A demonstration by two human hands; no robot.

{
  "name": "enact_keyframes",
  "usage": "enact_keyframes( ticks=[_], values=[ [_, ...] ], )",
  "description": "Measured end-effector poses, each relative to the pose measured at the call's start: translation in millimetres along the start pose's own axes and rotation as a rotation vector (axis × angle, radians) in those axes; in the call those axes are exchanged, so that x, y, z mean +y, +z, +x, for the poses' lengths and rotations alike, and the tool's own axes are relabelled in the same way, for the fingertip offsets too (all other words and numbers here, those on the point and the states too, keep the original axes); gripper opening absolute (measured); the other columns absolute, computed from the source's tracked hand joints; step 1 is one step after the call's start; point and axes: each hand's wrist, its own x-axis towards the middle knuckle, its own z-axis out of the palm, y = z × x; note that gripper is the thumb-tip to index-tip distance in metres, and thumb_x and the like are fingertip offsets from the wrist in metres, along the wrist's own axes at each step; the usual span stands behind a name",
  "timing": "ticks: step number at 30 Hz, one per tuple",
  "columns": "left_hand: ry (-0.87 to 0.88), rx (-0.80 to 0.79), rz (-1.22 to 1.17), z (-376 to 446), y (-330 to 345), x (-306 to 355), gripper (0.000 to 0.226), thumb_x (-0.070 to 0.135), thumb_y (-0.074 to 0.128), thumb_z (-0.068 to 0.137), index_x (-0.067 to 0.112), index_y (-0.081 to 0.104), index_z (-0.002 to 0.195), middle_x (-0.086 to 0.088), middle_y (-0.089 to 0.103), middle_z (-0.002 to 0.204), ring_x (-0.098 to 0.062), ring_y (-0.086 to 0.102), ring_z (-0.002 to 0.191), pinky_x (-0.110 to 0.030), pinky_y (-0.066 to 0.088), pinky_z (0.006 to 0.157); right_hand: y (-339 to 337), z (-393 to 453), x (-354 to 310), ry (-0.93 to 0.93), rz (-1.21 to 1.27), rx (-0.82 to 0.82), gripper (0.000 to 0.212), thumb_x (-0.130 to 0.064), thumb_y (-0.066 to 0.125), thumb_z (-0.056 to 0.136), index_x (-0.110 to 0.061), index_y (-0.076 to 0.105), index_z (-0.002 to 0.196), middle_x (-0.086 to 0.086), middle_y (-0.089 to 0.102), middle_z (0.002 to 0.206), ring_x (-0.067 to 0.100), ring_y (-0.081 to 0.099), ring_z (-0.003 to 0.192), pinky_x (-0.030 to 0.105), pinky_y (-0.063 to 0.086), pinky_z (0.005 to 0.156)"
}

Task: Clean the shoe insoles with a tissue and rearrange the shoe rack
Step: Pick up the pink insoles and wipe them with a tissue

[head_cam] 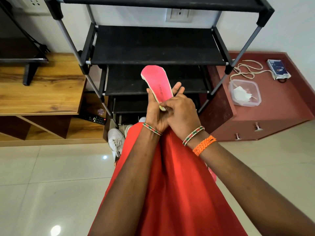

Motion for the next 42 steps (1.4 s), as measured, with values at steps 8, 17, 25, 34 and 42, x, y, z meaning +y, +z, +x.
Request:
enact_keyframes(
  ticks=[8,17,25,34,42],
  values=[
    [0.043,0.085,0.046,6.3,4.0,8.8,0.082,0.067,0.016,0.090,0.003,0.067,0.082,-0.010,0.069,0.076,-0.020,0.070,0.076,-0.035,0.052,0.085,-22.8,8.0,13.8,0.022,0.190,-0.077,0.019,-0.004,0.072,0.075,-0.018,0.077,0.087,0.007,0.072,0.087,0.015,0.065,0.084,0.021,0.049,0.079],
    [0.051,0.109,0.172,3.6,17.6,3.5,0.082,0.075,0.013,0.084,0.004,0.055,0.088,-0.004,0.059,0.068,-0.014,0.058,0.056,-0.030,0.058,0.068,-48.1,24.9,36.0,0.572,0.864,0.125,0.026,-0.008,0.040,0.091,-0.017,0.054,0.071,0.002,0.051,0.068,0.012,0.045,0.055,0.021,0.037,0.044],
    [0.081,0.036,0.321,-3.6,28.0,-10.5,0.050,0.058,0.022,0.095,0.025,0.056,0.109,0.005,0.069,0.096,-0.013,0.058,0.097,-0.034,0.042,0.083,-61.0,17.6,37.0,0.509,0.649,0.104,0.037,-0.043,0.051,0.089,-0.014,0.052,0.066,0.002,0.047,0.062,0.014,0.045,0.054,0.023,0.035,0.047],
    [-0.149,0.054,0.368,16.9,36.6,-38.2,0.028,0.026,0.035,0.095,0.011,0.057,0.105,-0.007,0.066,0.094,-0.019,0.061,0.086,-0.036,0.045,0.090,-71.1,-12.2,70.6,0.617,0.598,0.189,0.030,-0.016,0.069,0.076,-0.013,0.048,0.055,0.001,0.035,0.051,0.011,0.033,0.043,0.022,0.030,0.041],
    [-0.399,0.329,0.634,97.0,3.6,-73.8,0.018,0.007,0.043,0.095,0.007,0.050,0.079,-0.006,0.056,0.072,-0.014,0.056,0.066,-0.023,0.052,0.052,-38.9,-45.7,168.8,0.888,0.558,0.217,0.037,-0.005,0.067,0.076,-0.011,0.040,0.051,-0.003,0.031,0.042,0.008,0.029,0.034,0.016,0.023,0.032]
  ],
)
